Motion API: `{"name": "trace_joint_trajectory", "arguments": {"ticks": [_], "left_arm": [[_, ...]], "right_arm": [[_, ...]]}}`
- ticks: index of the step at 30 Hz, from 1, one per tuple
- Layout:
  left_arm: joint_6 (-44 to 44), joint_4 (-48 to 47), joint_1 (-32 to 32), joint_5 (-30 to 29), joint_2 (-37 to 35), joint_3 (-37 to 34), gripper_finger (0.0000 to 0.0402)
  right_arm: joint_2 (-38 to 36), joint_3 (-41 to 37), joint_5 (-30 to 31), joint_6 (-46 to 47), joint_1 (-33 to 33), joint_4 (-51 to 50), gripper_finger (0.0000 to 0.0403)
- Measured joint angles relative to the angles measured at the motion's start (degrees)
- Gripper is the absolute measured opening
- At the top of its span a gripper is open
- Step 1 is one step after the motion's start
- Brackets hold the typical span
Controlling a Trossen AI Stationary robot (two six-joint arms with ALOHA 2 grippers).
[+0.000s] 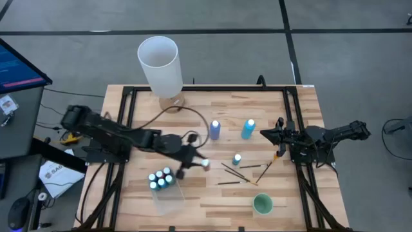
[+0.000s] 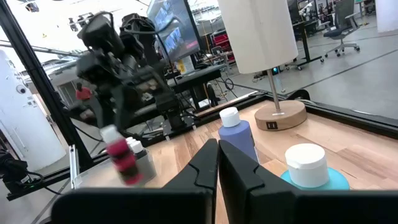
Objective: Pick & Place Paint Supplies
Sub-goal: Put the red paint bottle into the transparent bin
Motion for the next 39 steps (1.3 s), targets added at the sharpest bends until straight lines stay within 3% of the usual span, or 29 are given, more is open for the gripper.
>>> {"name": "trace_joint_trajectory", "arguments": {"ticks": [15, 22, 30, 35, 39], "left_arm": [[-15.5, -5.0, -19.0, 2.0, -25.8, -14.8, 0.0087], [-21.6, -4.9, -27.8, -3.0, -28.8, -22.0, 0.0087], [-22.4, -4.7, -35.6, -12.2, -28.8, -24.7, 0.0088], [-21.7, -4.7, -38.0, -18.6, -28.8, -26.7, 0.0088], [-21.6, -4.6, -38.2, -20.4, -28.8, -28.0, 0.0088]], "right_arm": [[0.0, 0.0, 0.0, 0.0, 0.0, 0.0, 0.0008], [0.0, 0.0, 0.0, 0.0, 0.0, 0.1, 0.0008], [0.0, 0.0, 0.0, 0.0, 0.0, 0.1, 0.0008], [0.0, 0.0, 0.0, 0.0, 0.0, 0.0, 0.0008], [0.0, 0.0, 0.0, 0.0, 0.0, 0.0, 0.0008]]}}
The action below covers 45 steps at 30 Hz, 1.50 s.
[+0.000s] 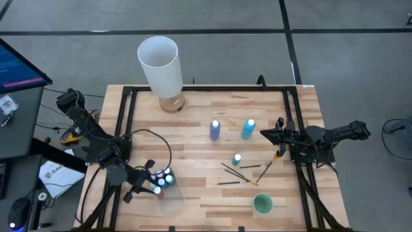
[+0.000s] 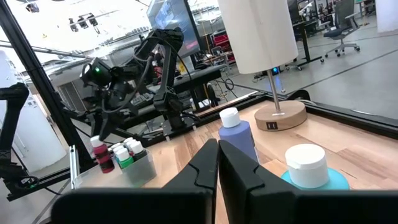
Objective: Pick & Place Paint Supplies
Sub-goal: Put the red paint bottle into the transparent bin
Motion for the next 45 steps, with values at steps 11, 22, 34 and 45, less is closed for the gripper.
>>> {"name": "trace_joint_trajectory", "arguments": {"ticks": [11, 22, 34, 45], "left_arm": [[-0.2, 0.9, 0.0, -0.3, 0.2, -2.6, 0.0088], [-0.1, 1.0, -0.1, 2.0, 3.6, -2.6, 0.0088], [-0.1, 1.6, -0.1, 2.0, 4.9, -2.6, 0.0097], [-0.2, 1.5, -0.1, 2.3, 4.9, -2.6, 0.0148]], "right_arm": [[0.0, 0.0, 0.0, 0.0, 0.0, 0.0, 0.0008], [0.0, 0.0, 0.0, 0.0, 0.0, 0.0, 0.0008], [0.0, 0.0, 0.0, 0.0, 0.0, 0.0, 0.0008], [0.0, 0.0, 0.0, 0.0, 0.0, 0.0, 0.0008]]}}
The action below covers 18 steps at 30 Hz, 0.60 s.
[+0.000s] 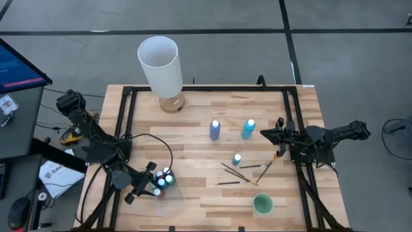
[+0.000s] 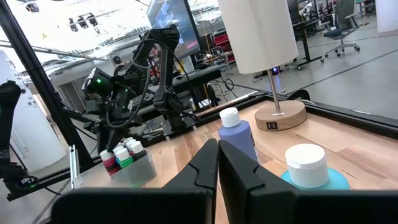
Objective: Pick & Place Paint Supplies
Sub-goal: Put the red paint bottle into the transparent bin, then put the light blue paint bottle into the transparent bin
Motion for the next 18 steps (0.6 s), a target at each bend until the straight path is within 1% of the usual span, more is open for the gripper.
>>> {"name": "trace_joint_trajectory", "arguments": {"ticks": [5, 8, 10, 12, 14, 16, 18], "left_arm": [[0.0, 0.0, 0.0, 0.0, -1.4, -0.1, 0.0154], [1.4, 1.9, 0.2, -0.1, -4.3, -0.1, 0.0155], [3.2, 3.5, 0.4, -1.5, -6.6, -0.1, 0.0155], [6.4, 5.4, 0.4, -4.9, -9.4, -0.1, 0.0155], [9.9, 8.2, 0.4, -10.2, -12.0, -0.1, 0.0155], [12.9, 12.2, 0.7, -15.6, -14.3, -0.1, 0.0155], [16.0, 17.3, 2.0, -19.8, -16.1, -0.1, 0.0155]], "right_arm": [[0.0, 0.0, 0.0, 0.0, 0.0, 0.0, 0.0008], [0.0, 0.0, 0.0, 0.0, 0.0, 0.0, 0.0008], [0.0, 0.0, 0.0, 0.0, 0.0, 0.0, 0.0008], [0.0, 0.0, 0.0, 0.0, 0.0, 0.0, 0.0008], [0.0, 0.0, 0.0, 0.0, 0.0, 0.0, 0.0008], [0.0, 0.0, 0.0, 0.0, 0.0, 0.0, 0.0008], [0.0, 0.0, 0.0, 0.0, 0.0, 0.0, 0.0008]]}}
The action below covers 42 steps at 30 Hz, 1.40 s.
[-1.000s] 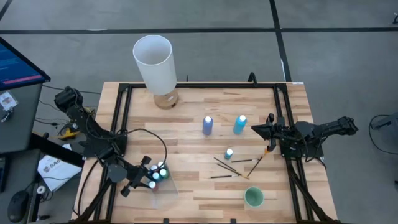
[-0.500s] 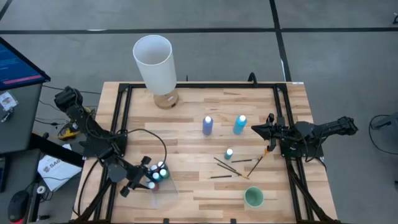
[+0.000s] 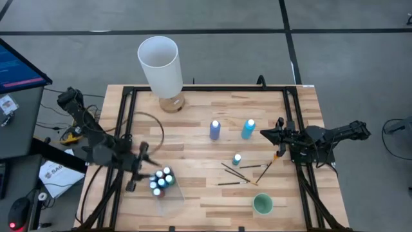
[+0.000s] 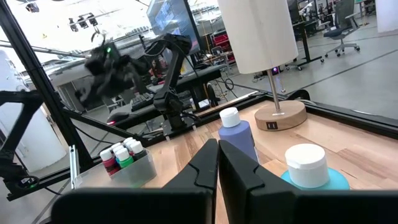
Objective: Pick & Place Paint Supplies
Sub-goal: Put the light blue paint bottle into the transparent bin
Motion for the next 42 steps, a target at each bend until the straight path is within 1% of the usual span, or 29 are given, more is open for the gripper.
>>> {"name": "trace_joint_trajectory", "arguments": {"ticks": [2, 4, 6, 9, 14, 17, 20, 24, 26, 29, 33, 36, 39, 42], "left_arm": [[2.4, 5.1, 1.9, -2.2, -1.3, 0.0, 0.0155], [5.3, 10.8, 4.3, -2.5, -2.1, 0.0, 0.0155], [8.6, 16.5, 6.8, -1.5, -1.9, 0.0, 0.0155], [11.1, 25.8, 10.6, 2.4, -1.2, 0.0, 0.0155], [11.3, 40.0, 17.9, 12.0, 1.9, 0.0, 0.0155], [10.7, 46.9, 23.0, 15.1, 5.9, 0.0, 0.0155], [6.5, 51.1, 28.2, 17.6, 11.9, 1.5, 0.0155], [1.8, 51.4, 33.7, 22.5, 21.1, 7.5, 0.0155], [0.9, 50.0, 35.3, 22.9, 26.1, 11.2, 0.0155], [0.8, 42.7, 37.7, 23.0, 32.5, 17.9, 0.0155], [0.3, 27.2, 40.0, 22.9, 39.4, 27.6, 0.0155], [0.5, 17.6, 40.9, 22.9, 43.8, 33.6, 0.0155], [0.6, 13.0, 41.4, 23.2, 47.2, 37.2, 0.0164], [0.6, 12.7, 42.0, 23.9, 49.4, 38.1, 0.0183]], "right_arm": [[0.0, 0.0, 0.0, 0.0, 0.0, 0.0, 0.0008], [0.0, 0.0, 0.0, 0.0, 0.0, 0.0, 0.0008], [0.0, 0.0, 0.0, 0.0, 0.0, 0.0, 0.0008], [0.0, 0.0, 0.0, 0.0, 0.0, 0.0, 0.0008], [0.0, 0.0, 0.0, 0.0, 0.0, 0.0, 0.0008], [0.0, 0.0, 0.0, 0.0, 0.0, 0.0, 0.0008], [0.0, 0.0, 0.0, 0.0, 0.0, 0.0, 0.0008], [0.0, 0.0, 0.0, 0.0, 0.0, 0.0, 0.0008], [0.0, 0.0, 0.0, 0.0, 0.0, 0.0, 0.0008], [0.0, 0.0, 0.0, 0.0, 0.0, 0.0, 0.0008], [0.0, 0.0, 0.0, 0.0, 0.0, 0.0, 0.0008], [0.0, 0.0, 0.0, 0.0, 0.0, 0.0, 0.0008], [0.0, 0.0, 0.0, 0.0, 0.0, 0.0, 0.0008], [0.0, 0.0, 0.0, 0.0, 0.0, 0.0, 0.0008]]}}
